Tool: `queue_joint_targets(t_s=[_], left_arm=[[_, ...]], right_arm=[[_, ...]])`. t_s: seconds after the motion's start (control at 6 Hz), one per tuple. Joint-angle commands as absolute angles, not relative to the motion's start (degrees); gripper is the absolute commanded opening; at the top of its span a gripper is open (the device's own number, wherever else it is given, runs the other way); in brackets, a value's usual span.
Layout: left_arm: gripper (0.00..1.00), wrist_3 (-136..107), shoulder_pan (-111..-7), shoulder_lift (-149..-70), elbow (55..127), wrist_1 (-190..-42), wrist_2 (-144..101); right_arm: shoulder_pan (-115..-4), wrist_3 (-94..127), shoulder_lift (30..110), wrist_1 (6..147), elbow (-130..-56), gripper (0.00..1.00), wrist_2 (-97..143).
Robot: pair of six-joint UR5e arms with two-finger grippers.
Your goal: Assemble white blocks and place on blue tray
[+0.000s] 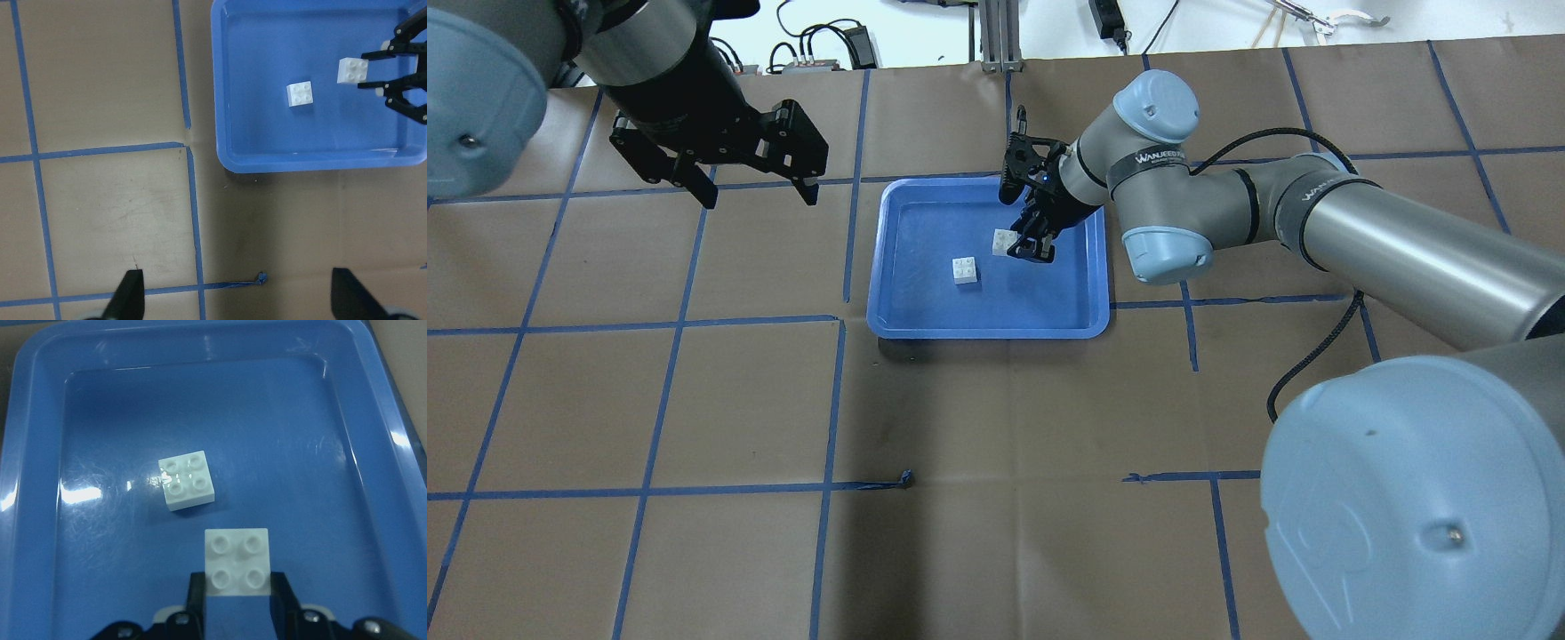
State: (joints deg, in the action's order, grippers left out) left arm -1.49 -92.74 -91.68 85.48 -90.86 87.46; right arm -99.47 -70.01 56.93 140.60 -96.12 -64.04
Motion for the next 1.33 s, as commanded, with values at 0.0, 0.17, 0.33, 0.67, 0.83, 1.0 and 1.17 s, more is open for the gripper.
queue_joint_targets(t_s=[0.0,0.17,0.33,0.67,0.83,1.0,1.17], left_arm=[[0.99,-2.98,-92.81,-92.81,84.73,-91.14,86.05],[0.99,-4.9,-92.9,-92.2,85.25,-90.36,84.91],[0.99,-5.1,-92.99,-92.2,85.51,-89.48,84.9],[0.99,-5.18,-92.99,-92.8,84.73,-87.99,84.81],[0.99,-5.19,-92.55,-92.29,84.81,-86.59,84.73],[0.99,-5.1,-91.94,-91.76,84.9,-86.75,84.81],[1.0,-5.18,-91.76,-91.06,85.51,-87.1,84.99]], right_arm=[[-99.58,-70.05,55.29,141.84,-96.07,0.23,-64.07],[-100.19,-69.96,54.59,142.29,-96.15,0.23,-64.16],[-101.24,-67.96,54.58,142.29,-96.15,0.23,-64.33],[-101.34,-67.76,54.58,142.21,-96.5,0.23,-64.34],[-101.34,-67.94,54.93,143.16,-98.42,0.23,-64.34],[-101.34,-67.59,54.84,145.26,-98.61,0.23,-64.25],[-101.42,-67.41,54.84,145.37,-98.61,0.23,-64.16]])
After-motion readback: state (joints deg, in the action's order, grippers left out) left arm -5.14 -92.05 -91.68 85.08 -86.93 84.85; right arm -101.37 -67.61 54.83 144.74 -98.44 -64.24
